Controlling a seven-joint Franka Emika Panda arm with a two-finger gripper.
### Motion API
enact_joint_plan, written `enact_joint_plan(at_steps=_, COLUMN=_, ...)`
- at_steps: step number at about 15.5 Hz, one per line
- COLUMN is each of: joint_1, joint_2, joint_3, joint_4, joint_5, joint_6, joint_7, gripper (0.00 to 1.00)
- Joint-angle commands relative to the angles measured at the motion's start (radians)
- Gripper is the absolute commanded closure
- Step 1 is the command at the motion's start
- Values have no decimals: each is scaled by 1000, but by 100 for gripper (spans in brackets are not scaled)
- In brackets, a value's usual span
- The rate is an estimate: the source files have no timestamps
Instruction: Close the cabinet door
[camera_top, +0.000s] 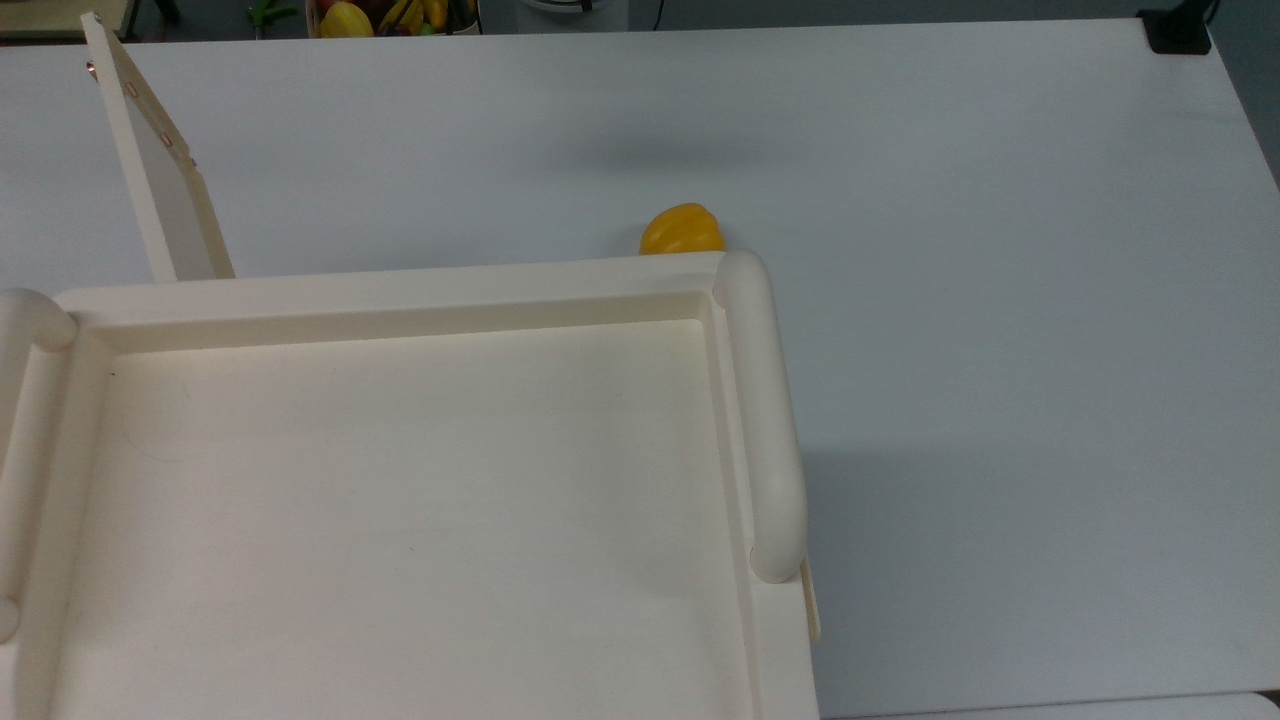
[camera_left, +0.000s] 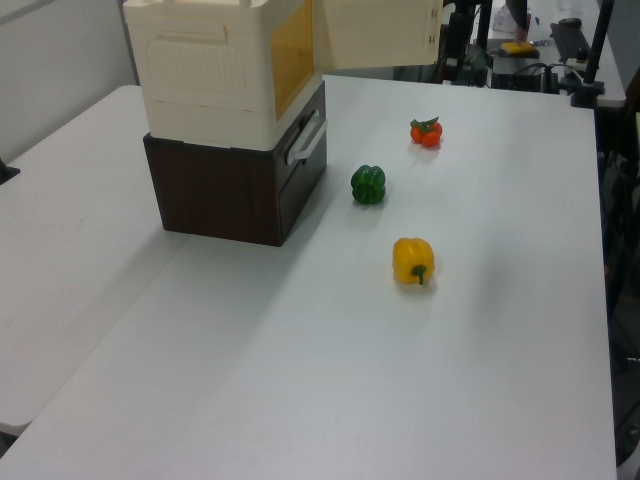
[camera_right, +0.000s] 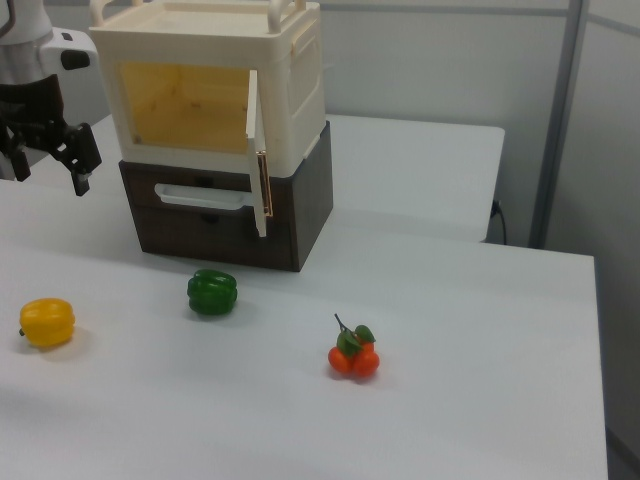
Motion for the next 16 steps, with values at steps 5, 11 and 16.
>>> enact_joint_plan(at_steps=5, joint_1=6, joint_2=-13, joint_3=-12, joint_4=-10, joint_5=-15, joint_6=12, joint_7=-9, gripper=0)
enact_joint_plan(at_steps=11, joint_1=3, joint_2=-14, joint_3=-12, joint_4=-8, joint_5=-15, joint_6=12, joint_7=-19, gripper=14)
enact_joint_plan(at_steps=16, joint_1=-24, joint_2=-23, joint_3=-12, joint_4=-8, joint_5=-1, joint_6=3, joint_7=-6, gripper=93)
